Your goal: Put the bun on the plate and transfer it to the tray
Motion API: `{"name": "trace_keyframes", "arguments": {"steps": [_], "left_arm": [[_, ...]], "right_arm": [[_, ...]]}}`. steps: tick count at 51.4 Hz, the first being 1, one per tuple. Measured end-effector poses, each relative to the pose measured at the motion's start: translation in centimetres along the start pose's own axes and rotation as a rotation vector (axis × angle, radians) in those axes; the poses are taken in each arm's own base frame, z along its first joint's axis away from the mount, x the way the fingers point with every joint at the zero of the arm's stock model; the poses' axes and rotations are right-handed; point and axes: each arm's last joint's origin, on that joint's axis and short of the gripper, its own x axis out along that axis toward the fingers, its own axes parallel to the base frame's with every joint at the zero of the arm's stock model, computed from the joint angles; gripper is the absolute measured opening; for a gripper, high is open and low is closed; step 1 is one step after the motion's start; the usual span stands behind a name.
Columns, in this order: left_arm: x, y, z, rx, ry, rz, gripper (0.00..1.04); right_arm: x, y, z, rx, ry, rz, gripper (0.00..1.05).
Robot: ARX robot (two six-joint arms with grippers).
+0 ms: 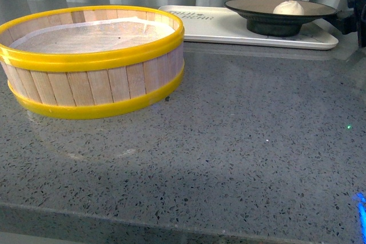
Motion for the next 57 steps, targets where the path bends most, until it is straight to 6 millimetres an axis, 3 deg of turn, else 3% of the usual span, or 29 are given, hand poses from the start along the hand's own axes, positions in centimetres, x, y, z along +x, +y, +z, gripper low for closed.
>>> {"name": "trace_keyframes", "arguments": {"steps": [9, 17, 36, 57], "left_arm": [[0.0, 0.0, 0.0, 0.0, 0.0, 0.0, 0.98], [0.0, 0.0, 0.0, 0.0, 0.0, 0.0, 0.98], [0.0, 0.0, 0.0, 0.0, 0.0, 0.0, 0.98], [0.0, 0.0, 0.0, 0.0, 0.0, 0.0, 0.98]], "right_arm": [[-0.6, 0.6, -0.1, 0.001, 0.005, 0.01, 0.66], [-2.2, 1.7, -0.5, 0.002, -0.002, 0.03, 0.98], [-6.2, 1.8, -1.5, 0.036, -0.004, 0.023, 0.96], [-15.1, 1.3, -2.6, 0.016, -0.176, 0.002, 0.96]]}}
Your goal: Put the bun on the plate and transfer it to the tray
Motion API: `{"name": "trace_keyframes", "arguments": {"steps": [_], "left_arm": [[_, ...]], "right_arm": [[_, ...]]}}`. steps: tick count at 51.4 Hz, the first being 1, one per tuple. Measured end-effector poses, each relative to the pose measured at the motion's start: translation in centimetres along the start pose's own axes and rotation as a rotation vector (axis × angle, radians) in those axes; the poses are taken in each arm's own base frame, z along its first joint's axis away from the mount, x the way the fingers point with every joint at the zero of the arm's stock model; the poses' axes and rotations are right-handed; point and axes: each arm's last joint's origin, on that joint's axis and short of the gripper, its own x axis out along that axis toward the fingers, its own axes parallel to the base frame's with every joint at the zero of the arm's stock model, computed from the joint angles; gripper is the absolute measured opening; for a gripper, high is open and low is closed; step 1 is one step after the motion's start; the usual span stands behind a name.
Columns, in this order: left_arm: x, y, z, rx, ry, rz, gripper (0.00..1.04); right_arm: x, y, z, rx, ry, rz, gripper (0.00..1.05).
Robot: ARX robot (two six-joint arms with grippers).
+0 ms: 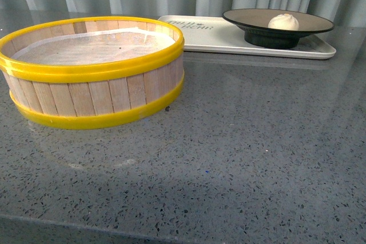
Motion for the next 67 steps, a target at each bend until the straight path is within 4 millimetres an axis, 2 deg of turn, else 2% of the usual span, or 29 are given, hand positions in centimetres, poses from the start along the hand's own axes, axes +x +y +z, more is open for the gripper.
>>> {"name": "trace_keyframes", "arguments": {"steps": [1, 5, 9, 12, 14, 19, 24, 26, 28, 31, 35, 38, 42, 45, 50, 52, 67], "left_arm": [[0.0, 0.0, 0.0, 0.0, 0.0, 0.0, 0.98], [0.0, 0.0, 0.0, 0.0, 0.0, 0.0, 0.98], [0.0, 0.0, 0.0, 0.0, 0.0, 0.0, 0.98], [0.0, 0.0, 0.0, 0.0, 0.0, 0.0, 0.98], [0.0, 0.0, 0.0, 0.0, 0.0, 0.0, 0.98], [0.0, 0.0, 0.0, 0.0, 0.0, 0.0, 0.98], [0.0, 0.0, 0.0, 0.0, 0.0, 0.0, 0.98], [0.0, 0.0, 0.0, 0.0, 0.0, 0.0, 0.98], [0.0, 0.0, 0.0, 0.0, 0.0, 0.0, 0.98], [0.0, 0.0, 0.0, 0.0, 0.0, 0.0, 0.98], [0.0, 0.0, 0.0, 0.0, 0.0, 0.0, 0.98], [0.0, 0.0, 0.0, 0.0, 0.0, 0.0, 0.98], [0.0, 0.0, 0.0, 0.0, 0.0, 0.0, 0.98], [0.0, 0.0, 0.0, 0.0, 0.0, 0.0, 0.98], [0.0, 0.0, 0.0, 0.0, 0.0, -0.001, 0.98], [0.0, 0.0, 0.0, 0.0, 0.0, 0.0, 0.98], [0.0, 0.0, 0.0, 0.0, 0.0, 0.0, 0.98]], "right_arm": [[-0.4, 0.0, 0.0, -0.004, -0.012, -0.004, 0.96], [-5.0, 0.1, -0.6, -0.092, -0.164, -0.06, 0.96], [-10.6, 0.6, -2.3, -0.274, -0.368, -0.16, 0.96], [-12.9, 0.4, -3.2, -0.364, -0.448, -0.221, 0.96], [-15.7, 0.6, -4.4, -0.509, -0.538, -0.264, 0.96], [-18.5, 0.9, -5.7, -0.679, -0.648, -0.306, 0.96], [-20.9, 0.3, -7.6, -0.929, -0.752, -0.39, 0.96], [-21.6, -0.2, -8.3, -1.024, -0.714, -0.385, 0.93], [-22.0, -0.7, -9.0, -1.109, -0.543, -0.286, 0.86], [-22.5, -1.9, -10.5, -1.16, -0.373, -0.173, 0.76], [-22.8, -3.1, -12.2, -1.187, -0.278, -0.095, 0.66], [-23.1, -4.0, -13.4, -1.207, -0.251, -0.05, 0.54], [-23.4, -4.4, -13.8, -1.212, -0.264, -0.052, 0.43], [-23.4, -4.8, -14.7, -1.21, -0.285, -0.075, 0.28], [-23.4, -5.5, -15.5, -1.219, -0.258, -0.045, 0.12], [-23.5, -5.8, -15.6, -1.22, -0.259, -0.045, 0.03], [-23.8, -7.2, -16.2, -1.222, -0.265, -0.047, 0.02]]}}
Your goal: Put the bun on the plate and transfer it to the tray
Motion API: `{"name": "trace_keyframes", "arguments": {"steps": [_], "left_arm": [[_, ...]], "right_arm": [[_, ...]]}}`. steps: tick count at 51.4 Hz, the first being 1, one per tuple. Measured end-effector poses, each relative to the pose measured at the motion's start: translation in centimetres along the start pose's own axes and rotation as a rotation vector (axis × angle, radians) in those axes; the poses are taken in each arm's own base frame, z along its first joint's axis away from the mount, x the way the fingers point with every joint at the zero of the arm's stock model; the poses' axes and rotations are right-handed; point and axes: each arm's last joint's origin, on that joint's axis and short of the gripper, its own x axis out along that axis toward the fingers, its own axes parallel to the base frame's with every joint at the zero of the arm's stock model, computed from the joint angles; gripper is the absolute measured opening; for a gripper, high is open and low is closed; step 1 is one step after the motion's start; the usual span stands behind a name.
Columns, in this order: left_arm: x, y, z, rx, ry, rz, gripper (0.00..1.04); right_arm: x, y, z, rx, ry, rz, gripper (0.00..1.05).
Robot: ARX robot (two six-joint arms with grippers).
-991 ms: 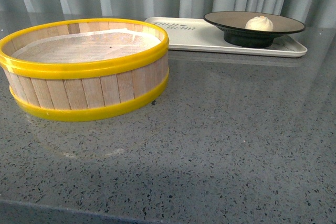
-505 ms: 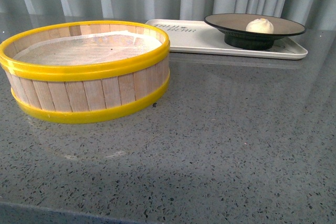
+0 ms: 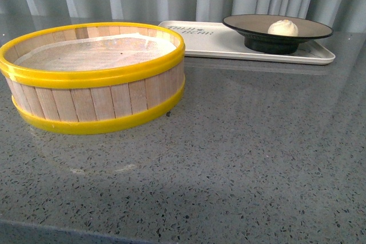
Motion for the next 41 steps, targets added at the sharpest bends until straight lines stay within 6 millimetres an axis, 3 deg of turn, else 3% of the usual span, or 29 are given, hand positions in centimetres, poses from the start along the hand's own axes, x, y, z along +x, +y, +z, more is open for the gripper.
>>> {"name": "trace_keyframes", "arguments": {"steps": [24, 41], "left_arm": [[0.0, 0.0, 0.0, 0.0, 0.0, 0.0, 0.98], [0.0, 0.0, 0.0, 0.0, 0.0, 0.0, 0.98]], "right_arm": [[-1.6, 0.0, -2.0, 0.0, -0.004, 0.0, 0.02], [-1.6, 0.0, -2.0, 0.0, -0.007, 0.0, 0.02]]}}
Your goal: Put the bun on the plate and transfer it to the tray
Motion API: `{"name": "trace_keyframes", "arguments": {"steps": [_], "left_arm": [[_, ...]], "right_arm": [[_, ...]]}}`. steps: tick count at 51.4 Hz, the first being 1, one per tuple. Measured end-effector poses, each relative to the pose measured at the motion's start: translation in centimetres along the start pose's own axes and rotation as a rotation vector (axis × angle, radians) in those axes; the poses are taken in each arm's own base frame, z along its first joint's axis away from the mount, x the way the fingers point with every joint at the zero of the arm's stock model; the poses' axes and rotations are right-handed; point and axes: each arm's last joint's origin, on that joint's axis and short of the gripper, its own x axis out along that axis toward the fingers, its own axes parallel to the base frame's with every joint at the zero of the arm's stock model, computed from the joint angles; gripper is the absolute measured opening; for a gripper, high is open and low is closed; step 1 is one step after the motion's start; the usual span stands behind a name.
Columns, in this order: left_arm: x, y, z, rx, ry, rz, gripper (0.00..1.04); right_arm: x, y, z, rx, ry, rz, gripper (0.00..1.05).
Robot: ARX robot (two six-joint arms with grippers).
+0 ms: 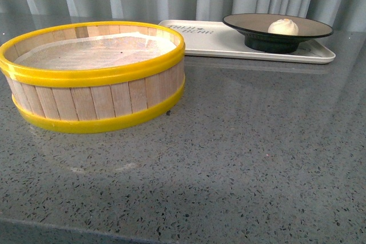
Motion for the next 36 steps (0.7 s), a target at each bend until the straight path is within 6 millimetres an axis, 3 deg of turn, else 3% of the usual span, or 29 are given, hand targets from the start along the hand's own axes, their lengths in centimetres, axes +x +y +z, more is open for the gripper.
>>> {"name": "trace_keyframes", "arguments": {"steps": [4, 24, 34, 36], "left_arm": [[0.0, 0.0, 0.0, 0.0, 0.0, 0.0, 0.98], [0.0, 0.0, 0.0, 0.0, 0.0, 0.0, 0.98], [0.0, 0.0, 0.0, 0.0, 0.0, 0.0, 0.98], [0.0, 0.0, 0.0, 0.0, 0.0, 0.0, 0.98]], "right_arm": [[0.0, 0.0, 0.0, -0.001, 0.0, 0.0, 0.06], [0.0, 0.0, 0.0, -0.001, 0.0, 0.0, 0.6], [0.0, 0.0, 0.0, 0.001, 0.0, 0.0, 0.98], [0.0, 0.0, 0.0, 0.0, 0.0, 0.0, 0.97]]}}
